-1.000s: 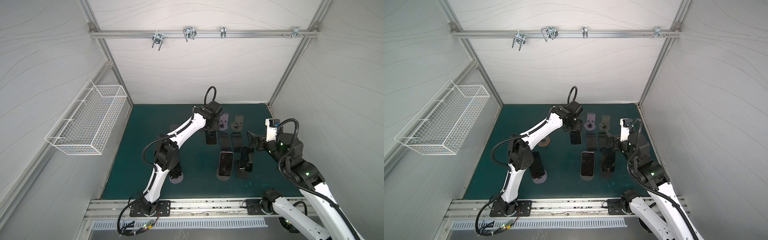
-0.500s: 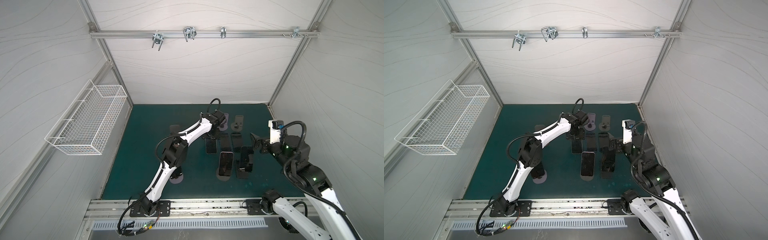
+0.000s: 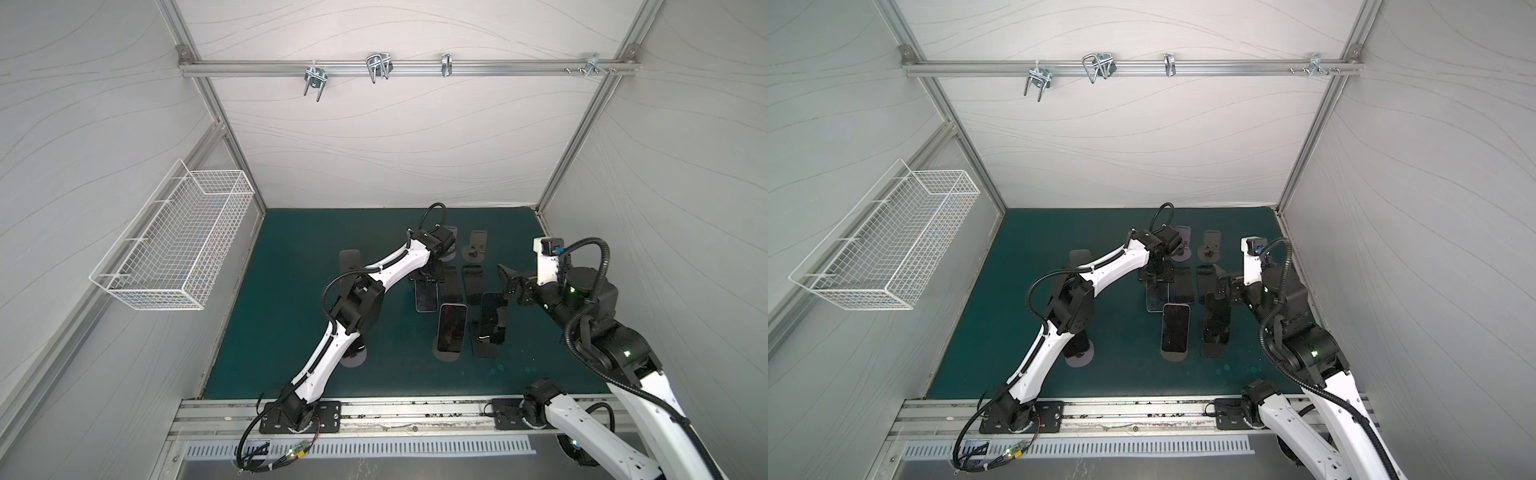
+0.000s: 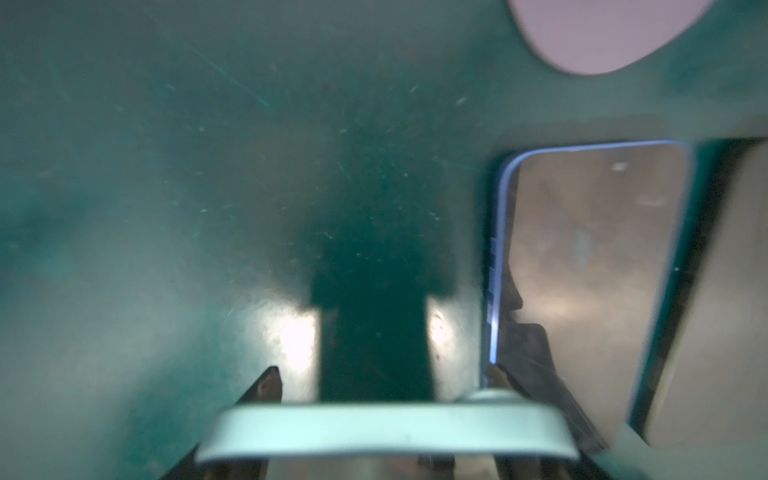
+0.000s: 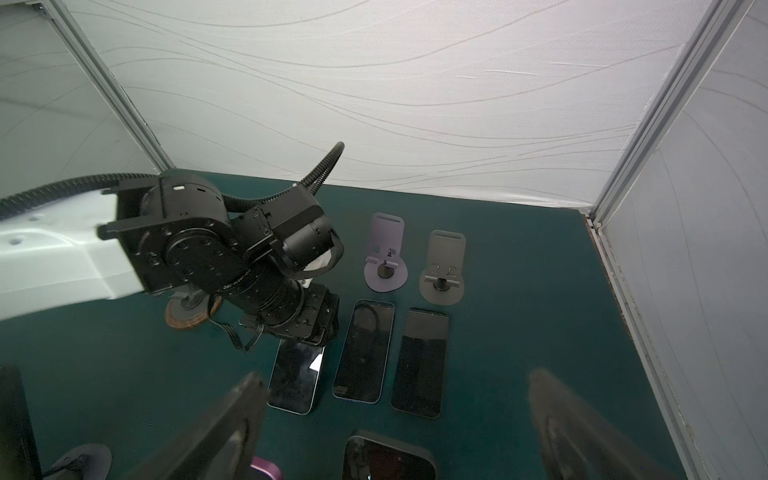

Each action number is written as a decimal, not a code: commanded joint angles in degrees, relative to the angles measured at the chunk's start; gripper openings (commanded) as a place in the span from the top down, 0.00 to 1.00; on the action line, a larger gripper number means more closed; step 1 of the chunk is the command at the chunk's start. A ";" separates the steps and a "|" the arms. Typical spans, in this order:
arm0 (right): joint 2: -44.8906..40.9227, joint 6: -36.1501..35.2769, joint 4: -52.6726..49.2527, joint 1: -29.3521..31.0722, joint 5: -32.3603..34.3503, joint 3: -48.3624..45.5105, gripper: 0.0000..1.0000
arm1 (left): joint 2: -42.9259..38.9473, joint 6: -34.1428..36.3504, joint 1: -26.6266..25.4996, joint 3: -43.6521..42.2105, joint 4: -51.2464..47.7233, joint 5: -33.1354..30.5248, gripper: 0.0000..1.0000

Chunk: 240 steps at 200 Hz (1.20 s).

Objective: Remove the phone from the phone stand
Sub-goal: 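Carry the teal phone with the left gripper toward the flat phones, then lower the teal phone beside the blue-edged phone with the left gripper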

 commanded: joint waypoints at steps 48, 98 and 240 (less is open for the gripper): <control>0.05 -0.28 2.39 -0.31 -0.93 0.83 0.01 | 2.98 -2.91 1.92 0.55 -0.50 -1.66 0.60; 1.35 -0.28 3.38 -0.29 -1.87 1.53 0.01 | 4.22 -4.03 2.18 -0.09 0.17 -0.29 0.58; -0.45 0.34 1.99 -0.31 -1.69 2.50 0.01 | 4.68 -4.22 2.81 -3.36 2.11 1.76 0.49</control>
